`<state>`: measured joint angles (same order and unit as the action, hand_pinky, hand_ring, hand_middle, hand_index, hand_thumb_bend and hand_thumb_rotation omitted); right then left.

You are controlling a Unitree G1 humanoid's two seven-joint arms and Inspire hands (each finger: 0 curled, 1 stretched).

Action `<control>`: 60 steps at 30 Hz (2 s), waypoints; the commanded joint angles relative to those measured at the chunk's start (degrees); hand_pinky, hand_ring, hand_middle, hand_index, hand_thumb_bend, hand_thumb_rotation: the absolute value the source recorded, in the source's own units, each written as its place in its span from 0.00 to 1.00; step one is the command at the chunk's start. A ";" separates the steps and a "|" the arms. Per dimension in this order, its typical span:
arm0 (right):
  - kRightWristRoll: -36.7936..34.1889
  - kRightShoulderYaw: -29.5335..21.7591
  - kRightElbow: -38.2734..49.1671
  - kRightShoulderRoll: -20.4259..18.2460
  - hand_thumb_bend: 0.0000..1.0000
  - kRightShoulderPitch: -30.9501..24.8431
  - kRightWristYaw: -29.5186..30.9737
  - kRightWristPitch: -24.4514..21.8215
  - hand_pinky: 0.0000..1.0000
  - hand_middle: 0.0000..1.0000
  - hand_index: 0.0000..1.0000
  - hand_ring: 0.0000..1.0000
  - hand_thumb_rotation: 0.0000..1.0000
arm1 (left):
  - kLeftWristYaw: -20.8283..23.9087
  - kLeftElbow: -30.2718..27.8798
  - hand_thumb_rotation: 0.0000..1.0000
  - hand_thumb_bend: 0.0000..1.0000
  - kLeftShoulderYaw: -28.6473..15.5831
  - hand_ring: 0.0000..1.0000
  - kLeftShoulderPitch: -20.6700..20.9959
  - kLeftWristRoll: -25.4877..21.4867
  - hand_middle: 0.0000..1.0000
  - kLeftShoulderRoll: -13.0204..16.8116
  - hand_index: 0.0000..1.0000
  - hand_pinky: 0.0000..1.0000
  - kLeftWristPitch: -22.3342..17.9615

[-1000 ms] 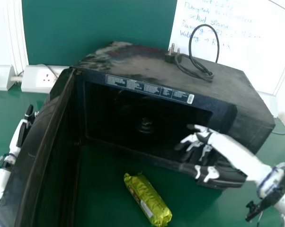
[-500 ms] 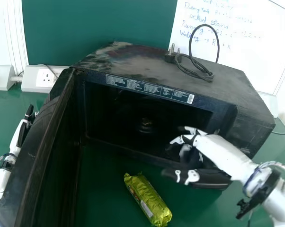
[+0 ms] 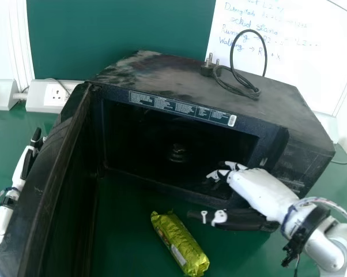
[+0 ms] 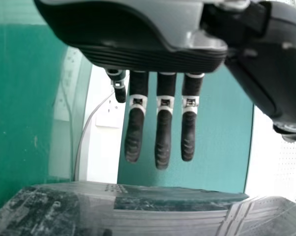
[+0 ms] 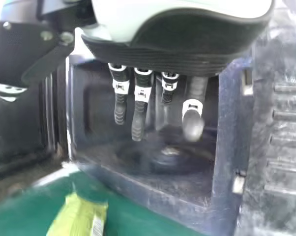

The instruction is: Put biscuit inside oven

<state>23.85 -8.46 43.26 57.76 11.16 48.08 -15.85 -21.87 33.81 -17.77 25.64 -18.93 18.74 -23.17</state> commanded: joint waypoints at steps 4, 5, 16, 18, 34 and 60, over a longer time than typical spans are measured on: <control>-2.45 7.53 -2.48 3.54 1.00 9.99 8.60 -1.95 0.08 0.84 0.89 0.77 0.77 | -0.05 -0.50 0.07 0.52 -0.41 0.30 -0.03 0.20 0.39 -0.04 0.49 0.26 -0.22; -2.42 8.55 -2.99 3.36 1.00 11.09 9.05 -1.77 0.14 0.82 0.85 0.73 0.75 | -0.07 -0.43 0.07 0.52 -0.42 0.29 0.00 0.24 0.39 -0.07 0.49 0.26 -0.34; 2.19 19.91 -6.41 1.08 1.00 18.54 14.03 -2.38 0.11 0.45 0.78 0.30 0.76 | 0.14 -0.81 0.07 0.52 -0.32 0.29 -0.08 0.27 0.39 -0.30 0.49 0.25 -0.17; 3.86 21.58 -6.39 0.41 1.00 20.03 15.44 -3.55 0.10 0.41 0.80 0.28 0.75 | 0.30 -0.74 0.07 0.52 -0.29 0.29 -0.02 0.40 0.39 -0.32 0.49 0.25 -0.19; 8.86 26.19 -8.98 -4.35 1.00 24.40 20.64 -5.45 0.11 0.40 0.68 0.30 0.66 | -0.39 -0.36 0.07 0.52 -0.41 0.30 0.11 0.47 0.39 -0.28 0.49 0.26 -0.80; 17.97 24.94 -9.67 -6.95 1.00 20.55 16.01 -6.78 0.03 0.22 0.91 0.12 0.64 | 0.78 -3.41 0.07 0.52 -0.38 0.29 -1.04 0.30 0.39 -0.36 0.49 0.25 1.49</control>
<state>40.55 16.99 34.02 51.57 32.58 65.10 -22.02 -21.28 31.50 -17.71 25.52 -18.38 18.47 -22.27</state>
